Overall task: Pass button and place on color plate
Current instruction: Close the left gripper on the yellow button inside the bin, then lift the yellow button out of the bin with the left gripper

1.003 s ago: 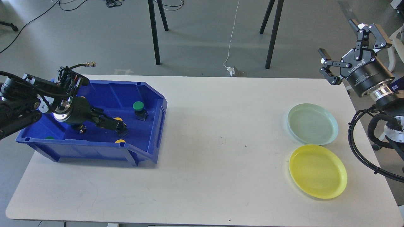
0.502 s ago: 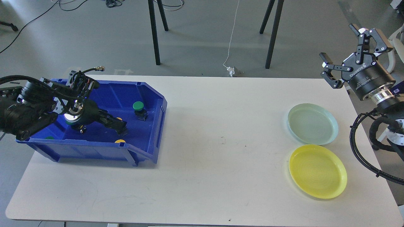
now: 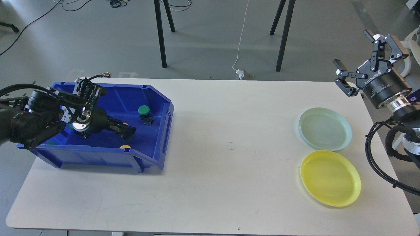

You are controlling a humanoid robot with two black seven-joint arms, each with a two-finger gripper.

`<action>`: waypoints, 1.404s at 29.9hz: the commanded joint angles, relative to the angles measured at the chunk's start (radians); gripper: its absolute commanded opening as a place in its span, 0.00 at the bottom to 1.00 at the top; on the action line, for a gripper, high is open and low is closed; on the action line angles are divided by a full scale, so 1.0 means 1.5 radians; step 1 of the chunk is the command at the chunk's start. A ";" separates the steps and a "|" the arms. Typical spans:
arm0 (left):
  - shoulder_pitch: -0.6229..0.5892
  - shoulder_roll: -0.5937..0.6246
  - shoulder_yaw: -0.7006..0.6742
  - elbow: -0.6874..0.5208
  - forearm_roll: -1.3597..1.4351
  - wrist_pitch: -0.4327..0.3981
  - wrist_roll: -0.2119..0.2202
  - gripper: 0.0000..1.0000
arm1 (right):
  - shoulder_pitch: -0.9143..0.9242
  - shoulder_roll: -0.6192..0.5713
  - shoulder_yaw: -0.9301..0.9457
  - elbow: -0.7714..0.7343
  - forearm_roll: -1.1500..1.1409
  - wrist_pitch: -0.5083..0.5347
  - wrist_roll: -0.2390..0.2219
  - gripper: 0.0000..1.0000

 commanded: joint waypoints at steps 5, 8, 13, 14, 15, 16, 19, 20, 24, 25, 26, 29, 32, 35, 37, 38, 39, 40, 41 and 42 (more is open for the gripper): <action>0.004 -0.006 -0.001 0.009 -0.003 0.006 0.000 0.67 | -0.005 0.000 0.000 0.000 0.000 0.000 0.000 0.99; 0.005 -0.005 -0.001 0.011 -0.002 0.011 0.000 0.66 | -0.009 0.000 0.000 0.000 0.000 0.001 0.000 0.99; 0.021 -0.006 -0.001 0.016 -0.003 0.020 0.000 0.64 | -0.014 0.000 0.001 0.000 0.000 0.001 0.001 0.99; 0.023 -0.007 0.000 0.022 -0.002 0.023 0.000 0.63 | -0.014 0.000 0.001 0.000 0.000 0.000 0.001 0.99; 0.024 -0.007 0.001 0.027 0.000 0.024 0.000 0.61 | -0.015 0.000 0.001 0.000 0.000 0.000 0.001 0.99; 0.025 -0.011 0.003 0.031 0.000 0.024 0.000 0.60 | -0.015 0.000 0.001 0.000 0.000 0.000 0.001 0.99; 0.030 -0.015 0.005 0.037 0.004 0.024 0.000 0.51 | -0.015 0.000 0.001 0.000 0.000 0.000 0.000 0.99; 0.031 -0.015 0.005 0.038 0.004 0.024 0.000 0.47 | -0.015 0.000 0.001 0.000 0.000 0.000 0.001 0.99; 0.030 -0.015 0.004 0.038 0.004 0.025 0.000 0.30 | -0.015 0.000 0.001 0.000 0.000 0.000 0.001 0.99; 0.029 -0.015 0.003 0.038 0.003 0.025 0.000 0.25 | -0.015 0.000 0.001 0.000 0.000 0.000 0.001 0.99; 0.026 -0.015 0.002 0.038 0.001 0.025 0.000 0.18 | -0.015 0.000 0.001 0.000 0.000 0.000 0.001 0.99; 0.020 -0.014 -0.004 0.032 -0.001 0.025 0.000 0.06 | -0.015 0.000 0.001 0.000 0.000 0.000 0.002 0.99; 0.014 -0.011 -0.023 0.024 -0.005 0.023 0.000 0.06 | -0.018 0.000 0.004 0.000 0.000 0.000 0.002 0.99; -0.004 0.019 -0.075 -0.021 -0.012 0.007 0.000 0.06 | -0.021 0.000 0.012 0.001 0.001 0.000 0.002 0.99; -0.022 0.075 -0.121 -0.078 -0.024 -0.022 0.000 0.06 | -0.025 0.000 0.016 0.000 0.001 0.000 0.002 0.99; -0.029 0.105 -0.151 -0.111 -0.036 -0.043 0.000 0.06 | -0.025 0.000 0.018 0.000 0.001 0.000 0.001 0.99; -0.033 0.137 -0.193 -0.150 -0.056 -0.066 0.000 0.06 | -0.025 0.000 0.018 0.001 0.001 0.001 0.001 0.99; -0.032 0.164 -0.237 -0.188 -0.077 -0.073 0.000 0.06 | -0.027 -0.001 0.018 0.002 0.000 0.006 0.000 0.99; -0.030 0.185 -0.276 -0.216 -0.098 -0.073 0.000 0.06 | -0.028 -0.002 0.019 0.001 0.000 0.003 0.001 0.99; -0.025 0.205 -0.318 -0.246 -0.120 -0.073 0.000 0.06 | -0.029 -0.001 0.020 0.001 0.000 0.003 0.002 0.99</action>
